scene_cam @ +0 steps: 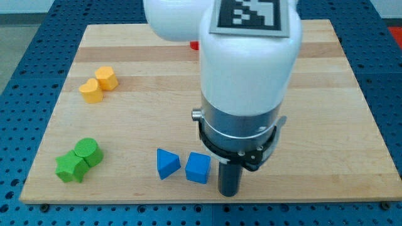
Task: Push the blue cube above the blue triangle
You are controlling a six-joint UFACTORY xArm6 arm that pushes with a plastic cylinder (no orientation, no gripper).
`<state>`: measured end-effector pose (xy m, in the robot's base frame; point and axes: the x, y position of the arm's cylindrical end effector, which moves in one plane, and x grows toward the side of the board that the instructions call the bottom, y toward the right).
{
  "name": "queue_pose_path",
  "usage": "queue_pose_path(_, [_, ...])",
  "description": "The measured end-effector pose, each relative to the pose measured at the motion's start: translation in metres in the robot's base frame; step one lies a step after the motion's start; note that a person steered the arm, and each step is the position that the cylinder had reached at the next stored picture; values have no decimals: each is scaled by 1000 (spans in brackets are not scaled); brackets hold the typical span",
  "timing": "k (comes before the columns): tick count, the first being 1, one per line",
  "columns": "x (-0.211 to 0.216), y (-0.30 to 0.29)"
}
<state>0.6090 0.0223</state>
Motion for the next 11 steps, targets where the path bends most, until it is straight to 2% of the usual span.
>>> queue_pose_path(4, [-9, -76])
queue_pose_path(6, [-18, -75])
queue_pose_path(9, [-70, -70])
queue_pose_path(11, [-104, -111])
